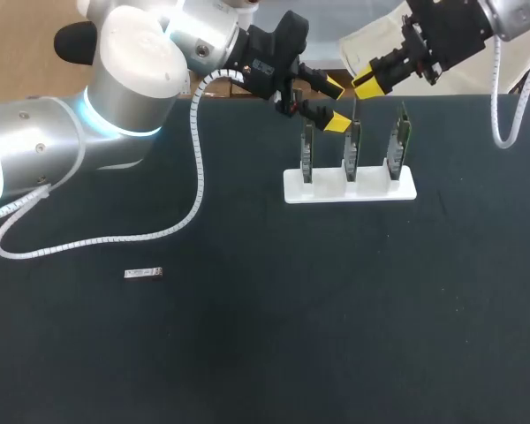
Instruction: Pick up the optical module with the left hand, and insert it into the network port with the right hand.
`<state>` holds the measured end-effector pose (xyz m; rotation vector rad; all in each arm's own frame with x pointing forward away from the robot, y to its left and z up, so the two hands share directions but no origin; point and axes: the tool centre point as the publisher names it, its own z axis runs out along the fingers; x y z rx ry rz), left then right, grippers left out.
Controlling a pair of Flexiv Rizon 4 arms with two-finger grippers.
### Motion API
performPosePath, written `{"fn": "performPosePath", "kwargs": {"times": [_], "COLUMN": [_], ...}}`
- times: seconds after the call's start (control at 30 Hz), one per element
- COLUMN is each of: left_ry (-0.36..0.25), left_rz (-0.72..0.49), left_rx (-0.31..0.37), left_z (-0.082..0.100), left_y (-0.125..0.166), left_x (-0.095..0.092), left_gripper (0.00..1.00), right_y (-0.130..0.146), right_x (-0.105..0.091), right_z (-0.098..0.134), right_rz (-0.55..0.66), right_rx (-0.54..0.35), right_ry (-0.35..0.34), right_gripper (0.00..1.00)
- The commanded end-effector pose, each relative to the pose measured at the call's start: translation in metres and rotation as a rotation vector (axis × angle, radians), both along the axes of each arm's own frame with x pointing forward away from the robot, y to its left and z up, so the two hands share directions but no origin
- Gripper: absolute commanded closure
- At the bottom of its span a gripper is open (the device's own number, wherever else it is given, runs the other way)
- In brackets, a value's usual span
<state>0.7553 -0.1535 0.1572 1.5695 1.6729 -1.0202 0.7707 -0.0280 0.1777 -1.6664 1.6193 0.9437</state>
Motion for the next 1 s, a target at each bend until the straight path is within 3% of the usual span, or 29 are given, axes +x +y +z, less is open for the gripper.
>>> {"fn": "performPosePath", "kwargs": {"times": [0.03,1.0], "left_ry": [0.003,0.003], "left_rz": [-0.001,-0.001], "left_rx": [0.004,0.004], "left_z": [0.0004,0.0004], "left_y": [-0.0009,-0.0009], "left_x": [0.0012,0.0012], "left_gripper": [0.0,0.0], "right_y": [-0.0015,-0.0019], "right_x": [-0.0035,-0.003], "right_z": [0.0006,-0.0021], "right_rz": [-0.006,-0.008], "right_rx": [-0.002,-0.004], "right_ry": [-0.006,0.0], "right_gripper": [1.0,1.0]}}
